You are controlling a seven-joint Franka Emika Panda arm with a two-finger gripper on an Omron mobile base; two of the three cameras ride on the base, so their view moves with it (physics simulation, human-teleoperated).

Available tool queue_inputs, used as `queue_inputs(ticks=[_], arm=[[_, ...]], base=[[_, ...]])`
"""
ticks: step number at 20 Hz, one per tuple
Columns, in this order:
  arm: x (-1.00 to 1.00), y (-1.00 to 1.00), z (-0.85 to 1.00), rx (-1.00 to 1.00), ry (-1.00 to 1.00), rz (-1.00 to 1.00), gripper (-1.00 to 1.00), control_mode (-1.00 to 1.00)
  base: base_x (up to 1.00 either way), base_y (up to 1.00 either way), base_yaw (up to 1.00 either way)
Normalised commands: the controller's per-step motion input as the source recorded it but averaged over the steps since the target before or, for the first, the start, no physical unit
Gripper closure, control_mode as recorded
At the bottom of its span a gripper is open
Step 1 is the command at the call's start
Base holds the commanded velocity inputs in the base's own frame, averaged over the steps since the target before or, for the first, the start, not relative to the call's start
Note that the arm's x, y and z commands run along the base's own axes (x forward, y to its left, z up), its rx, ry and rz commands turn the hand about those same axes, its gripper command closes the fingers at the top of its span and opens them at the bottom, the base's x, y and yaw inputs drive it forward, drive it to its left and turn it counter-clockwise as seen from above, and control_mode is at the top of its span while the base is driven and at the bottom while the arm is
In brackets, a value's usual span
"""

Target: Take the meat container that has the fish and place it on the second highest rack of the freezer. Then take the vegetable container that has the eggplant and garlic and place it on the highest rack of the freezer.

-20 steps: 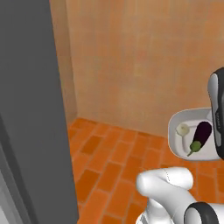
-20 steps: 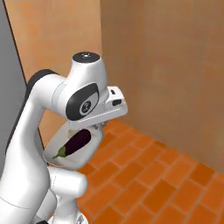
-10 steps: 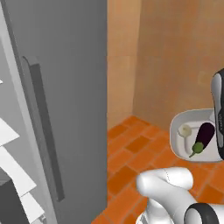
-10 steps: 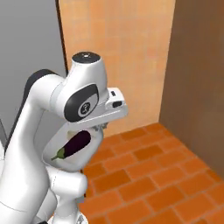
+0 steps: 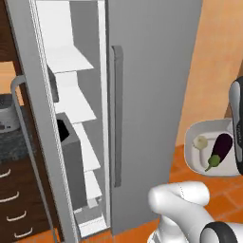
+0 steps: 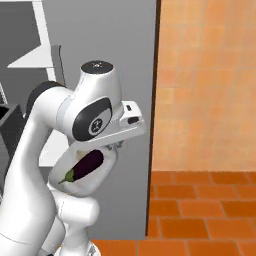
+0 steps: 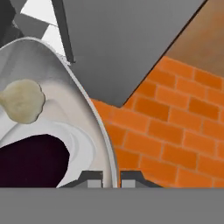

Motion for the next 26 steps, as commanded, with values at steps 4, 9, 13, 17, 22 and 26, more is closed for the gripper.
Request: queue_inputs(ticks=[4, 9, 13, 17, 22, 26], arm=[[0.0, 0.0, 0.0, 0.0, 0.0, 0.0, 1.0, 1.0], [0.0, 0.0, 0.0, 0.0, 0.0, 0.0, 1.0, 1.0], [0.0, 0.0, 0.0, 0.0, 0.0, 0.0, 1.0, 1.0], [0.0, 0.0, 0.0, 0.0, 0.0, 0.0, 1.0, 1.0], [0.0, 0.0, 0.0, 0.0, 0.0, 0.0, 1.0, 1.0], [0.0, 0.0, 0.0, 0.0, 0.0, 0.0, 1.0, 1.0]], base=[[0.15, 0.51, 0.67], [0.32, 0.28, 0.65], [0.26, -0.16, 0.34], [0.02, -0.16, 0.26], [0.13, -0.39, 0.2], [0.26, -0.41, 0.13]])
